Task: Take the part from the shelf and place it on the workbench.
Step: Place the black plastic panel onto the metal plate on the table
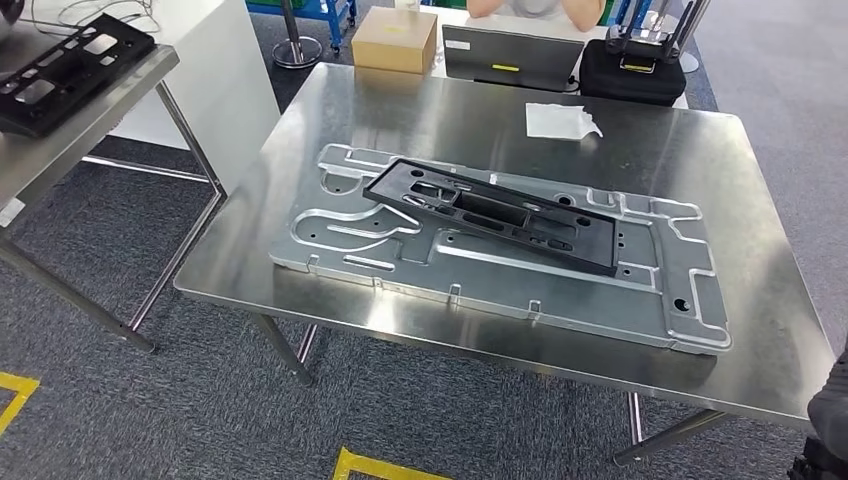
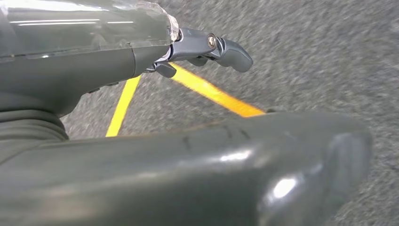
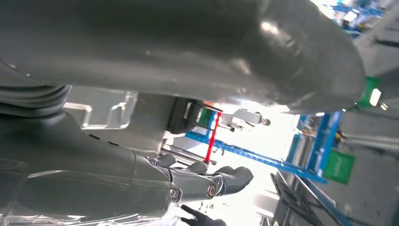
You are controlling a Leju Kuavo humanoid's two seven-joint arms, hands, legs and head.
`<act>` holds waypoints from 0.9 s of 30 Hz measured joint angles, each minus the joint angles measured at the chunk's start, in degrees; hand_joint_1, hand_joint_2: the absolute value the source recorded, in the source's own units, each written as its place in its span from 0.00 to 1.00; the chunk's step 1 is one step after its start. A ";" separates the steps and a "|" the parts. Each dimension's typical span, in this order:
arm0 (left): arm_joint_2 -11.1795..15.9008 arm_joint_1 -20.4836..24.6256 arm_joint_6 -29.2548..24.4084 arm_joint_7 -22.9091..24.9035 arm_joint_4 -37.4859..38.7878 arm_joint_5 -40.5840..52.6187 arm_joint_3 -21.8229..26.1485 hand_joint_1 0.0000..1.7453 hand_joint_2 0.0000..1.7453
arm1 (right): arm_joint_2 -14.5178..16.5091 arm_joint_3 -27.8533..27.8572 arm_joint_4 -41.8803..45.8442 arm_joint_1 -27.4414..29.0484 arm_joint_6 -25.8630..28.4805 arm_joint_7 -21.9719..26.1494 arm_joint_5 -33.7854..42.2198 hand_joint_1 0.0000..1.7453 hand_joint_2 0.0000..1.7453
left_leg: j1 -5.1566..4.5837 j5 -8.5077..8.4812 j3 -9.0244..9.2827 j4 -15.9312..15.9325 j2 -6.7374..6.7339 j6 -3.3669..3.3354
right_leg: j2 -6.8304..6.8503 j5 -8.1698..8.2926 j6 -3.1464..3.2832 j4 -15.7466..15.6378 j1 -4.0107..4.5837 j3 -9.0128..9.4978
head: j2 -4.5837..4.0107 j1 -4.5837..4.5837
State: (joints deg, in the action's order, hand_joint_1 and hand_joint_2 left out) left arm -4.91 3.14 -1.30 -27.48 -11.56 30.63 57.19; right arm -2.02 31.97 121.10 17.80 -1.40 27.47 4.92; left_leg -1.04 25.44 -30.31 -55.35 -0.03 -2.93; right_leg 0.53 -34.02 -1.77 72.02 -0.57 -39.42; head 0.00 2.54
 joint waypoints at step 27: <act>-1.35 -0.03 -0.17 0.21 -0.01 -0.19 1.82 0.00 0.00 | 6.75 3.85 -4.41 -1.19 -0.35 2.37 -16.45 0.00 0.00 | 1.18 2.47 2.81 -0.17 -1.83 1.15 | 3.66 7.02 -0.88 -11.39 -0.86 3.99 | 0.00 0.03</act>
State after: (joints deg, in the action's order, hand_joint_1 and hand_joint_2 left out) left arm -6.26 3.11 -1.47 -27.27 -11.56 30.44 59.02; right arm 4.74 35.82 116.69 16.61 -1.75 29.85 -11.53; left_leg 0.14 27.92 -27.50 -55.52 -1.86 -1.78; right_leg 4.19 -27.00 -2.65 60.64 -1.43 -35.43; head 0.00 2.57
